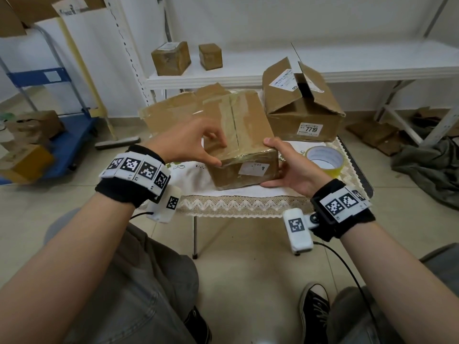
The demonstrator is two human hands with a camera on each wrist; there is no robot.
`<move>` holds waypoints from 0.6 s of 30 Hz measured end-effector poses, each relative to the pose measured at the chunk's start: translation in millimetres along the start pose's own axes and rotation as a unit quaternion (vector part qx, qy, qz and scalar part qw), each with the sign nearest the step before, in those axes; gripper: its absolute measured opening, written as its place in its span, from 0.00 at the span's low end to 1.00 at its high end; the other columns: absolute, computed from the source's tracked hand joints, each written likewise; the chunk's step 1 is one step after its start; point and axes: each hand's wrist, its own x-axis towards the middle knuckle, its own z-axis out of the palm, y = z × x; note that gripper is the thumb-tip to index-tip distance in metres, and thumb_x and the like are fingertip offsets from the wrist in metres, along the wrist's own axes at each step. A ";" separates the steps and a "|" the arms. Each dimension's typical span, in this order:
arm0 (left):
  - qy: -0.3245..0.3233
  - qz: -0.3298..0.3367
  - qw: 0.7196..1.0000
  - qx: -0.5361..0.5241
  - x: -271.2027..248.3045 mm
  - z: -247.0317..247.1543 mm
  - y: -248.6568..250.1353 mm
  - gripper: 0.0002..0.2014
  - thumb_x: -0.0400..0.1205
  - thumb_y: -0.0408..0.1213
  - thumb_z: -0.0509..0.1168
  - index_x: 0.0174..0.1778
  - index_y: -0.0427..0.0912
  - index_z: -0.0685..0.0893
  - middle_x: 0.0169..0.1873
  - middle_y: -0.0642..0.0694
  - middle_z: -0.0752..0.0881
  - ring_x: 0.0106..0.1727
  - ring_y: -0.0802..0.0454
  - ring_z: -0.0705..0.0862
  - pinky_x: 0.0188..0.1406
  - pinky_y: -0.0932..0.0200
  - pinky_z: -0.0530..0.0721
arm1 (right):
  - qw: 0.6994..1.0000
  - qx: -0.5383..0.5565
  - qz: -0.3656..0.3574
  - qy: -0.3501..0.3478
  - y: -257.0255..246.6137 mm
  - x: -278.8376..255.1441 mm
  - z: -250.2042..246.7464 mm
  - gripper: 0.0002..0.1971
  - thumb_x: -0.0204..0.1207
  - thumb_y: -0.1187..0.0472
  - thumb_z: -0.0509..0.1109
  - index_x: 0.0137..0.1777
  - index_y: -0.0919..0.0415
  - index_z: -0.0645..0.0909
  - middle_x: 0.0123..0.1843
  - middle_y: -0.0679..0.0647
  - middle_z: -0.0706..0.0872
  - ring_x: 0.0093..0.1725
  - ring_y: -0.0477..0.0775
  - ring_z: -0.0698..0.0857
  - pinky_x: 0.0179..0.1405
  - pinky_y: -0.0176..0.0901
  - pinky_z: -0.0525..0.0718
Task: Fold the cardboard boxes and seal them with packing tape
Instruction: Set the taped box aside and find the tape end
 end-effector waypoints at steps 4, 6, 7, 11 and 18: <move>-0.002 -0.003 1.000 -0.011 0.6 1.5 0.1 0.09 0.68 0.43 0.84 0.37 0.49 0.90 0.55 0.58 0.89 0.59 0.60 0.85 0.65 0.50 0.82 | 1.000 0.005 0.004 -0.001 0.2 -0.3 -1.3 0.28 0.77 0.41 0.74 0.73 0.48 0.73 0.60 0.62 0.85 0.63 0.64 0.87 0.59 0.67 0.89; -0.003 -0.002 1.000 -0.019 -0.9 4.2 2.6 0.09 0.70 0.39 0.83 0.31 0.48 0.88 0.56 0.57 0.88 0.60 0.59 0.85 0.65 0.51 0.82 | 1.000 0.006 0.003 0.001 0.1 -0.3 -1.6 0.27 0.77 0.41 0.74 0.73 0.48 0.73 0.59 0.62 0.85 0.62 0.64 0.87 0.59 0.67 0.89; -0.003 0.001 1.000 -0.022 -1.8 5.6 4.1 0.10 0.71 0.37 0.82 0.30 0.47 0.87 0.56 0.56 0.88 0.60 0.59 0.85 0.65 0.52 0.82 | 1.000 0.007 0.002 0.001 0.4 -0.1 -1.7 0.27 0.77 0.41 0.74 0.73 0.48 0.73 0.59 0.61 0.85 0.62 0.63 0.87 0.59 0.67 0.89; 0.012 -0.002 0.997 -0.071 -3.3 7.7 4.6 0.06 0.72 0.33 0.81 0.34 0.44 0.90 0.54 0.54 0.89 0.59 0.62 0.86 0.66 0.60 0.82 | 1.000 0.010 0.004 0.001 1.1 0.1 -2.2 0.27 0.76 0.41 0.74 0.72 0.48 0.74 0.60 0.61 0.84 0.63 0.62 0.86 0.59 0.67 0.89; 0.007 -0.020 0.998 -0.051 3.5 2.9 9.4 0.05 0.70 0.37 0.82 0.36 0.46 0.92 0.54 0.57 0.89 0.58 0.61 0.86 0.62 0.63 0.82 | 1.000 0.007 0.000 -0.003 2.3 0.7 -3.3 0.28 0.76 0.41 0.74 0.73 0.49 0.74 0.57 0.61 0.85 0.62 0.63 0.87 0.58 0.66 0.89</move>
